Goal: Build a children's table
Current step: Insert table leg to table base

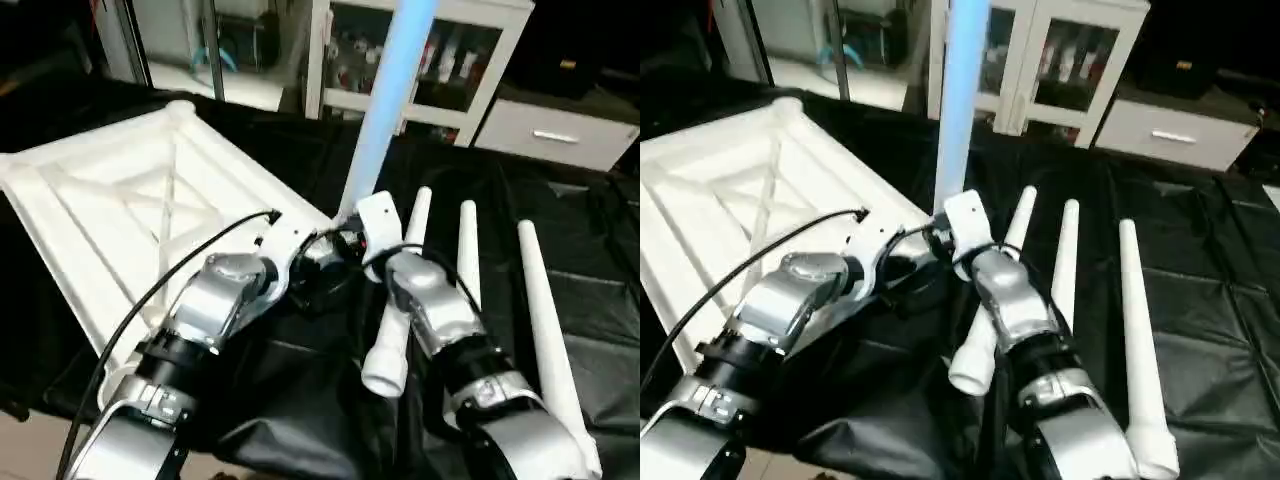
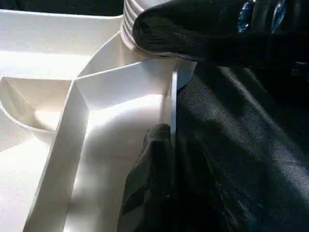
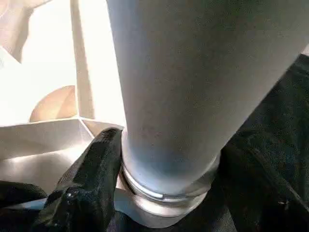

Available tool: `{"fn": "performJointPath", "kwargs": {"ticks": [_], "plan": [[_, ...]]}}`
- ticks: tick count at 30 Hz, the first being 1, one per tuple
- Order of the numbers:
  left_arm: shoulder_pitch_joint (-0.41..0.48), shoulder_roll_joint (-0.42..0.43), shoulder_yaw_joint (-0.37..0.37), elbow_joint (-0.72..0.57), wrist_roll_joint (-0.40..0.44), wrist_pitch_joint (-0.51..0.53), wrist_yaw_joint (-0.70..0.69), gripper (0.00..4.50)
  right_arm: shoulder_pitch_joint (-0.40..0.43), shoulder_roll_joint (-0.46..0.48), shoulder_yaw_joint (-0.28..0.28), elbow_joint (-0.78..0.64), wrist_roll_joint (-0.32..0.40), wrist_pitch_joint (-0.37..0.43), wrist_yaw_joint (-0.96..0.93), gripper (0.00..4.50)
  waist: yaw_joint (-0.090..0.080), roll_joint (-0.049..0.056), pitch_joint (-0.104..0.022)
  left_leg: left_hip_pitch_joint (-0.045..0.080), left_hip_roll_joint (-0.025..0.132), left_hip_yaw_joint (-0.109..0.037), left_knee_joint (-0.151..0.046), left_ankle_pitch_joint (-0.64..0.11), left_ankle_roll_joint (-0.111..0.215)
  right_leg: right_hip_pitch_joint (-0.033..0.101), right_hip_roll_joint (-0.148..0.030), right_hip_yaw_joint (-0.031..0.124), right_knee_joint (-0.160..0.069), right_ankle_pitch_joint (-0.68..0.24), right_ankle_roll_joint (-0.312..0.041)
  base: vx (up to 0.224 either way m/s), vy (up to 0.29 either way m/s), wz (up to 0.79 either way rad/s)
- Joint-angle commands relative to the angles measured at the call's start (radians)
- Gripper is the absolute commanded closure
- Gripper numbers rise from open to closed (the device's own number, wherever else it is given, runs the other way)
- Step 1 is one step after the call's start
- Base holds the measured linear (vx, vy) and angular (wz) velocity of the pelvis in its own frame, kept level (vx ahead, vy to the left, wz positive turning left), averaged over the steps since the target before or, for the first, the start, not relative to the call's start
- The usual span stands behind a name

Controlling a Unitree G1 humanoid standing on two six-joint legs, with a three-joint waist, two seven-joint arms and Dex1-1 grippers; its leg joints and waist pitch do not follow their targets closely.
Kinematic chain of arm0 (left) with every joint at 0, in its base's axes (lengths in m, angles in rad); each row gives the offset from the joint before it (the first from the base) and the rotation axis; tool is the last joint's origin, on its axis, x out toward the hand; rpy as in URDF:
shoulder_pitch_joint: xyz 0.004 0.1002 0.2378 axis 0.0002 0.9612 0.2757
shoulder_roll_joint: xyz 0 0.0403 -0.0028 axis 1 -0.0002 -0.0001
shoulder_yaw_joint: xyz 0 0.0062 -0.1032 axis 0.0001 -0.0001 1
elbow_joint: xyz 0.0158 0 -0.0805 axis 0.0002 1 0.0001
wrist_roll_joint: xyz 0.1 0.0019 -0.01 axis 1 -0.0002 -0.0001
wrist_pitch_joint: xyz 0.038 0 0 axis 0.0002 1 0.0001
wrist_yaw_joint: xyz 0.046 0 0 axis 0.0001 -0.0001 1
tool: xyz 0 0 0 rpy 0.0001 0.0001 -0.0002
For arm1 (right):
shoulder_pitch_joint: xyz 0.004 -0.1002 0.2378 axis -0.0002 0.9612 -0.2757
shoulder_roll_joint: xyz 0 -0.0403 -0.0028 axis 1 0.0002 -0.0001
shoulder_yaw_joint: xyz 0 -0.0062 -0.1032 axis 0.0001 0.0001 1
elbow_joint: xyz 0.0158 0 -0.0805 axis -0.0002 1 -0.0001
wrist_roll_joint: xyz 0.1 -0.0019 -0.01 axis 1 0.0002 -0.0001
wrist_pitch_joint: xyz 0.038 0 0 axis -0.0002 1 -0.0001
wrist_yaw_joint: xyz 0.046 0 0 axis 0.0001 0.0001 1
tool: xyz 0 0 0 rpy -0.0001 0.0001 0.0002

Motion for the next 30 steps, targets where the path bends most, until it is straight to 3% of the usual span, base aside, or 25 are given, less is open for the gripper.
{"fn": "performJointPath", "kwargs": {"ticks": [1,7,8,11,18,23,26,30], "plan": [[-0.021,0.009,0.006,-0.068,-0.012,-0.021,-0.029,4.5,0.012,0.013,-0.003,0.01,0.049,0.011,0.08,1.8,0.009,0.018,-0.071,0.0,0.029,-0.008,-0.078,-0.098,0.023,0.072,-0.076,0.045,-0.06,-0.063,-0.227,0.0,0.0,0.0],[0.017,0.057,-0.022,-0.123,-0.025,-0.013,-0.099,4.5,0.015,-0.026,-0.023,-0.01,0.071,0.019,0.142,1.8,0.006,0.02,-0.068,0.001,0.032,-0.007,-0.079,-0.113,0.02,0.069,-0.076,0.046,-0.062,-0.09,-0.233,0.0,0.0,0.0],[0.032,0.071,-0.032,-0.143,-0.033,-0.012,-0.121,4.5,0.02,-0.042,-0.031,-0.03,0.087,0.029,0.177,1.8,0.006,0.025,-0.068,0.002,0.031,-0.007,-0.079,-0.113,0.016,0.068,-0.075,0.046,-0.062,-0.09,-0.234,0.0,0.0,0.0],[0.045,0.081,-0.039,-0.162,-0.039,-0.004,-0.137,4.5,0.021,-0.06,-0.037,-0.048,0.104,0.039,0.231,1.8,0.007,0.022,-0.068,0.002,0.033,-0.006,-0.079,-0.108,0.021,0.069,-0.074,0.046,-0.061,-0.071,-0.241,0.0,0.0,0.0],[0.073,0.118,-0.064,-0.209,-0.046,-0.007,-0.193,4.5,0.01,-0.1,-0.043,-0.052,0.143,0.033,0.358,1.81,0.02,0.024,-0.067,0.006,0.036,-0.005,-0.079,-0.107,0.027,0.066,-0.077,0.047,-0.062,-0.081,-0.255,0.0,0.0,0.0],[0.097,0.163,-0.09,-0.264,-0.063,0.004,-0.267,4.5,0.01,-0.135,-0.011,-0.066,0.136,0.058,0.451,1.81,0.029,0.021,-0.066,0.005,0.036,-0.005,-0.081,-0.102,0.02,0.065,-0.076,0.046,-0.06,-0.087,-0.247,0.0,0.0,0.0],[0.116,0.202,-0.105,-0.298,-0.064,0.001,-0.31,4.5,0.007,-0.164,-0.015,-0.097,0.158,0.08,0.513,1.81,0.035,0.017,-0.066,0.005,0.035,-0.004,-0.079,-0.091,0.024,0.067,-0.076,0.046,-0.059,-0.083,-0.244,0.0,0.0,0.0],[0.136,0.238,-0.115,-0.323,-0.067,-0.024,-0.346,4.5,0.005,-0.197,-0.027,-0.133,0.193,0.108,0.585,1.81,0.044,0.021,-0.065,0.008,0.035,-0.004,-0.08,-0.101,0.021,0.064,-0.075,0.046,-0.061,-0.108,-0.233,0.0,0.0,0.0]]}}
